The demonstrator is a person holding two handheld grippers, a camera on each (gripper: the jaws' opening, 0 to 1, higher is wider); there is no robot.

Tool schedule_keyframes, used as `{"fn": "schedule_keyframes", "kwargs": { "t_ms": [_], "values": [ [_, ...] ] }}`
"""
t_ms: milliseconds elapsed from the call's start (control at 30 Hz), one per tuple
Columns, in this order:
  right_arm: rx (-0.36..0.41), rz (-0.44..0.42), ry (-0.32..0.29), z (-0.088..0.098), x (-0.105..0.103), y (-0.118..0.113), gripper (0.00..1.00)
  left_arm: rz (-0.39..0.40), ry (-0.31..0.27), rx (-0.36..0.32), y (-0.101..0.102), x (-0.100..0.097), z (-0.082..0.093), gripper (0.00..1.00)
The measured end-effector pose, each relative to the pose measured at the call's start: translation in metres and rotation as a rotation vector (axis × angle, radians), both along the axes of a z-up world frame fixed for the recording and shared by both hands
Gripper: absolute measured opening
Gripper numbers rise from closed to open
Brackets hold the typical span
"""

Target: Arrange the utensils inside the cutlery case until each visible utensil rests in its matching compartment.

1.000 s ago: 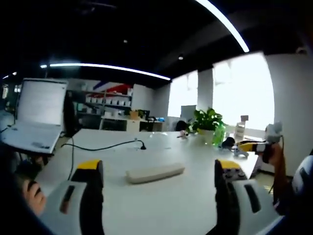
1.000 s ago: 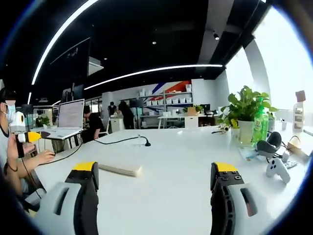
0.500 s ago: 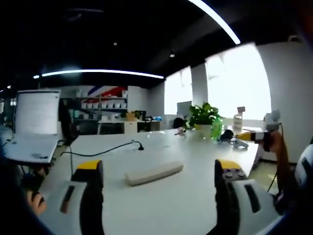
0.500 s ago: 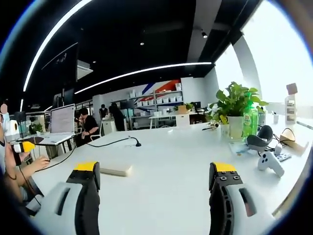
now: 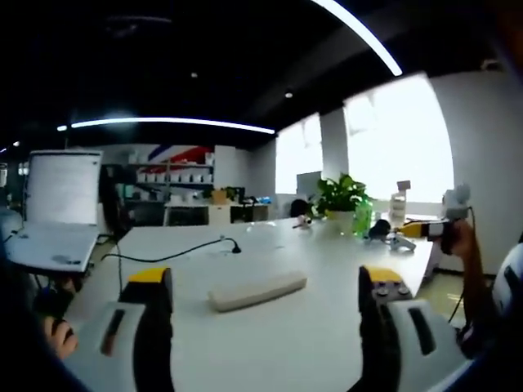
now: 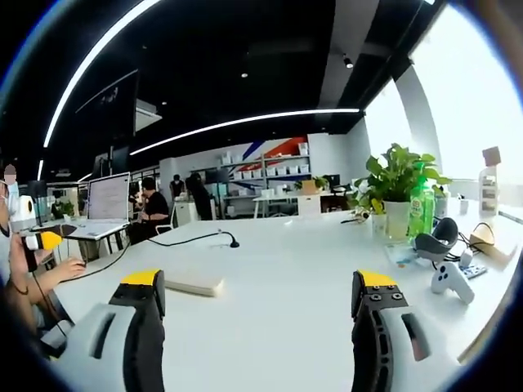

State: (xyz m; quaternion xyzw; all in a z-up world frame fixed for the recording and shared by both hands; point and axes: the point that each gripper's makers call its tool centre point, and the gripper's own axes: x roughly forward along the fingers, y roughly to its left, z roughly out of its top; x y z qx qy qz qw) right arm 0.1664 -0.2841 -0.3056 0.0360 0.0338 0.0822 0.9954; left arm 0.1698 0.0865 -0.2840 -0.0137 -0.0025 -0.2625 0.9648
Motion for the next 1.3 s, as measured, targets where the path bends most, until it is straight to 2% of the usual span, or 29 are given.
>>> {"fn": "schedule_keyframes", "kwargs": {
  "t_ms": [333, 500, 600, 700, 867, 1000, 1100, 1300],
  "values": [
    [0.003, 0.015, 0.017, -0.004, -0.001, 0.002, 0.99, 0.014, 0.004, -0.001, 0.002, 0.000, -0.001, 1.00],
    [-0.012, 0.014, 0.007, -0.004, 0.002, 0.002, 0.99, 0.055, -0.006, -0.051, 0.012, 0.003, 0.003, 0.98],
    [-0.021, 0.043, 0.029, -0.009, 0.005, 0.006, 0.99, 0.093, -0.034, 0.002, 0.018, 0.003, 0.006, 0.95],
    [-0.023, 0.068, 0.055, -0.017, 0.005, 0.014, 0.99, 0.101, -0.058, 0.000, 0.018, -0.001, 0.011, 0.96],
    [-0.019, 0.076, 0.065, -0.019, 0.009, 0.013, 0.99, 0.075, -0.048, -0.014, 0.014, -0.004, 0.011, 0.97],
    [-0.002, 0.069, 0.080, -0.025, 0.009, 0.012, 0.99, 0.092, -0.042, 0.003, 0.016, -0.001, 0.008, 0.97],
    [0.012, 0.069, 0.071, -0.023, 0.008, 0.012, 0.99, 0.128, -0.046, 0.019, 0.023, 0.002, 0.007, 0.97],
    [0.004, 0.067, 0.054, -0.018, 0.006, 0.012, 0.99, 0.145, -0.050, -0.008, 0.030, 0.000, 0.011, 0.97]
  ]
}}
